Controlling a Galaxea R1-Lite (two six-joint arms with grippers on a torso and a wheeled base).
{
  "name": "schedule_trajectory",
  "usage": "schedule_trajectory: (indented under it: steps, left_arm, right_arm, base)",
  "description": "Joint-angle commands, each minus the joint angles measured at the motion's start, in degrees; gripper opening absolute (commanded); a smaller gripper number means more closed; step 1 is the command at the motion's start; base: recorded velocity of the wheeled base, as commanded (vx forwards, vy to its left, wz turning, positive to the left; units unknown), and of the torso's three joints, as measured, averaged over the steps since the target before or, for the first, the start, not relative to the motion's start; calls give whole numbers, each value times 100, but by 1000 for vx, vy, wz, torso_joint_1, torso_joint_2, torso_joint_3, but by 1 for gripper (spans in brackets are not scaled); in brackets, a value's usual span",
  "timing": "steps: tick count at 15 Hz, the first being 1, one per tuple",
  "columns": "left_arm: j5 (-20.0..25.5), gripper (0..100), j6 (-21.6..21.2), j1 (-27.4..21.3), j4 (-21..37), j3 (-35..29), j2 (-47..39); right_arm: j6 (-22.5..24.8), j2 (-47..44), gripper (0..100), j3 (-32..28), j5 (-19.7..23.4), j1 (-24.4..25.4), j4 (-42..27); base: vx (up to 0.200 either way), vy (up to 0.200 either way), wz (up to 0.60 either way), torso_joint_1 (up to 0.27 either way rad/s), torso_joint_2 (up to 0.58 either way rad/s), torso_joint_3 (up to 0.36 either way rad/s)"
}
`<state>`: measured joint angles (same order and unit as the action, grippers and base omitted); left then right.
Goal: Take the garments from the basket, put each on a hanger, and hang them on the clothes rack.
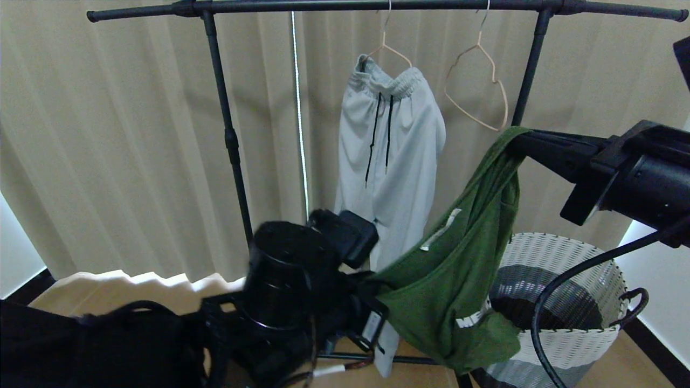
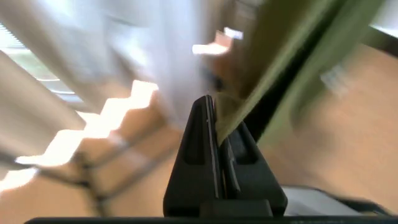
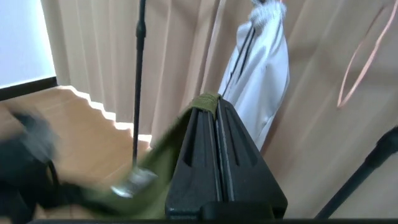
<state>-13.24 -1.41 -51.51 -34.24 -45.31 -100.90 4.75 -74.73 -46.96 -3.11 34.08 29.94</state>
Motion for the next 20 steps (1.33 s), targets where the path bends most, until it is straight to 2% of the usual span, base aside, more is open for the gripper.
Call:
schedule_trajectory:
  steps: [1, 2, 3, 4, 6, 8, 9, 10, 15, 20]
  left_arm:
    - [41, 0, -588, 1037, 348, -109, 1231]
    - [58, 0, -667, 1354, 656, -505, 1363]
    - [58, 0, -667, 1354, 656, -505, 1363]
    - [58, 0, -676, 1565, 1209, -1322, 1433]
    - [58, 0, -861, 1573, 1930, -2140, 1503]
    - [49, 0, -1291, 1582, 2642, -2799, 1565]
    - [58, 0, -1748, 1652, 3073, -3212, 1565]
    - [58, 0, -1871, 1652, 3240, -3396, 1565]
    - [67, 0, -1871, 1600, 3345, -3309, 1635]
    - [190, 0, -1739, 1600, 3310, -2834, 1837]
  right_arm:
    - [-27, -147, 0, -15, -6, -86, 3]
    - [-27, -147, 0, -15, -6, -113, 12]
    - [-27, -147, 0, -15, -6, -113, 12]
    - [-27, -138, 0, -77, -14, -183, 12]
    - [-36, -121, 0, -147, -14, -236, 21]
    - [-36, -121, 0, -173, -6, -306, 117]
    - [-36, -138, 0, -165, -14, -306, 267]
    - [-36, -138, 0, -165, -14, -306, 293]
    - [-36, -130, 0, -173, -14, -306, 381]
    - [-36, -182, 0, -182, -6, -306, 372]
  base:
    - [0, 0, 0, 0, 0, 0]
    - [0, 0, 0, 0, 0, 0]
    - [0, 0, 0, 0, 0, 0]
    - [0, 0, 0, 0, 0, 0]
    - [0, 0, 0, 0, 0, 0]
    - [0, 0, 0, 0, 0, 0]
    - [0, 0, 0, 0, 0, 0]
    - [0, 0, 0, 0, 0, 0]
    - [0, 0, 0, 0, 0, 0]
    - [0, 0, 0, 0, 0, 0]
